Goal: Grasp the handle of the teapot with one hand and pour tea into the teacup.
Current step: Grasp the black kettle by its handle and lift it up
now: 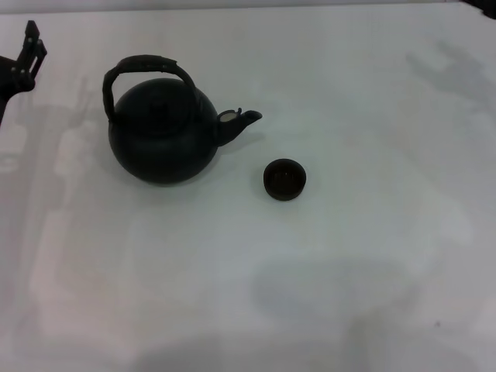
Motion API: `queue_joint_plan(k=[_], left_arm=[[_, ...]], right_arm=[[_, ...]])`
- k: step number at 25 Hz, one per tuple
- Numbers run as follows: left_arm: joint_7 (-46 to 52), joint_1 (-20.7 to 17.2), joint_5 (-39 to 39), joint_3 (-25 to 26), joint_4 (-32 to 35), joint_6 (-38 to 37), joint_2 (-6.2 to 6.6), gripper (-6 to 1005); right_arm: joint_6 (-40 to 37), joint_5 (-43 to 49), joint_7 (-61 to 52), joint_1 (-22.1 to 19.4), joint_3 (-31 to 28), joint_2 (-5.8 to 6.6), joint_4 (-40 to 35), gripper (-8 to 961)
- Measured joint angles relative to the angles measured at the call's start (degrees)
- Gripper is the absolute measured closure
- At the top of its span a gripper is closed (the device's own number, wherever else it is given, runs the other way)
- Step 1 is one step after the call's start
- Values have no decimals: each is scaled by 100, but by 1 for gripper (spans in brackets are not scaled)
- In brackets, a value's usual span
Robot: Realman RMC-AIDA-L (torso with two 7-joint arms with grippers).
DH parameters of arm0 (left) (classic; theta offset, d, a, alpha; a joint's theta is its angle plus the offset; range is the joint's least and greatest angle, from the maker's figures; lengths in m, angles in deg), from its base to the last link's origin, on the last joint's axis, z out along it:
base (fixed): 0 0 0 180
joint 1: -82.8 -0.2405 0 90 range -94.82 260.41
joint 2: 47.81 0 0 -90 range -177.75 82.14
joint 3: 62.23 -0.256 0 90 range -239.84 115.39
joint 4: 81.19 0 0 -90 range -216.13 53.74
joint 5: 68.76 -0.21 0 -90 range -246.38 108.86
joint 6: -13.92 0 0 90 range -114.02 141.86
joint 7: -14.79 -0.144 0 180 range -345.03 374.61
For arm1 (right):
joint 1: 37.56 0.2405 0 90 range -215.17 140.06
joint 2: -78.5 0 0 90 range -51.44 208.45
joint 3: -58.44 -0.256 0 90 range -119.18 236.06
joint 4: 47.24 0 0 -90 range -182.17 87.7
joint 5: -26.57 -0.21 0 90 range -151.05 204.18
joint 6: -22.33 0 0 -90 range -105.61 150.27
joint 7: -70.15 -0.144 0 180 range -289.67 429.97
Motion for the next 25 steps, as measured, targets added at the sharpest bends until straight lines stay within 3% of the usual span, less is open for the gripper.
queue_joint_plan(k=[5,9,11,14,17,24,25], left_arm=[[-12,-10,296,113,74,-4,-13,191],[5,-86,371,91,88,11,-10,192],[6,-147,349,55,102,19,-9,193],[7,-220,341,41,128,24,-8,194],[9,-401,338,35,193,-4,-6,194],[87,-1006,213,-15,307,-376,23,197],[216,-1256,64,-91,308,-596,18,197]], right_arm=[[7,-1500,3415,-8,-623,-52,1645,107],[389,-3480,6402,216,-669,-85,3249,108],[494,-3972,7269,317,-679,-91,3673,107],[429,-4100,7677,342,-708,-86,3774,107],[303,-4101,7386,341,-751,-67,3746,107],[-335,-4100,6867,451,-757,-46,3654,107],[-417,-4100,6836,475,-757,-46,3643,107]])
